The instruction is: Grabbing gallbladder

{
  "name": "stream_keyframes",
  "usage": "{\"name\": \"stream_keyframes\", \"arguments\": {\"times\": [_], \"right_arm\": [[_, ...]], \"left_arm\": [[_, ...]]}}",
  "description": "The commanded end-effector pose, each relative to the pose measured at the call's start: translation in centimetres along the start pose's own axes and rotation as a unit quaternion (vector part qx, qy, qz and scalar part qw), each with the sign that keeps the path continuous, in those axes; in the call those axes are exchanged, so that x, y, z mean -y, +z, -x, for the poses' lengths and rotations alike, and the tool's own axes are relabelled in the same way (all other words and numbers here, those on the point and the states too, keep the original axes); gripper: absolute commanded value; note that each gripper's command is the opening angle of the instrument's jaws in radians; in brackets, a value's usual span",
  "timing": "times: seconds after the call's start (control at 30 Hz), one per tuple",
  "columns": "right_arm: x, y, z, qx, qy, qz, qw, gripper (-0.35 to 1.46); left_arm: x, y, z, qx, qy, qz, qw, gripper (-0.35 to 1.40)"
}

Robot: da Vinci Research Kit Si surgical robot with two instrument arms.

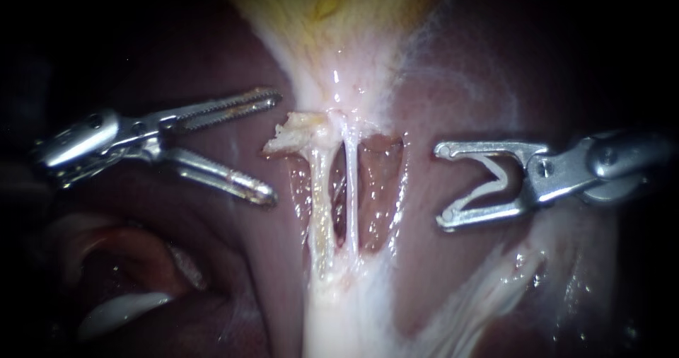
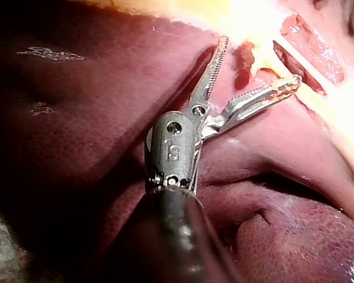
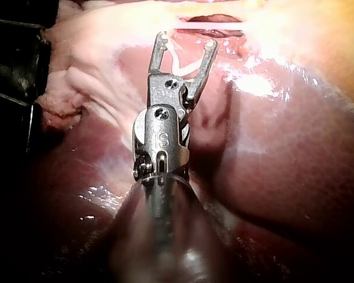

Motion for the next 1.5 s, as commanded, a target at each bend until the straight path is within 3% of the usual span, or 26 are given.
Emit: {"name": "stream_keyframes", "arguments": {"times": [0.03,0.23,0.43,0.7,0.8,1.1,1.5], "right_arm": [[0.0,0.0,0.0,0.0,0.0,0.0,1.0,0.49],[0.0,0.01,-0.01,0.0,0.0,0.0,1.0,0.49],[0.0,0.01,-0.01,0.0,0.0,0.0,1.0,0.49],[0.01,0.01,-0.02,0.0,0.0,0.0,1.0,0.49],[0.01,0.01,-0.02,0.0,0.0,0.0,1.0,0.49],[0.01,0.01,-0.02,0.0,0.0,0.0,1.0,0.49],[0.01,0.01,-0.02,0.0,0.0,0.0,1.0,0.49]], "left_arm": [[0.0,0.02,0.01,-0.001,-0.003,0.0,1.0,0.81],[0.0,0.08,0.01,-0.004,-0.011,0.002,0.9999,0.57],[0.0,0.15,-0.02,-0.013,-0.019,0.005,0.9997,0.17],[-0.02,0.08,-0.07,-0.02,-0.027,0.016,0.9993,-0.03],[-0.02,0.01,-0.06,-0.02,-0.03,0.018,0.9992,-0.35],[0.02,-0.11,-0.04,-0.046,-0.045,0.027,0.9976,-0.35],[0.08,-0.39,0.28,-0.047,-0.064,0.029,0.9964,-0.35]]}}
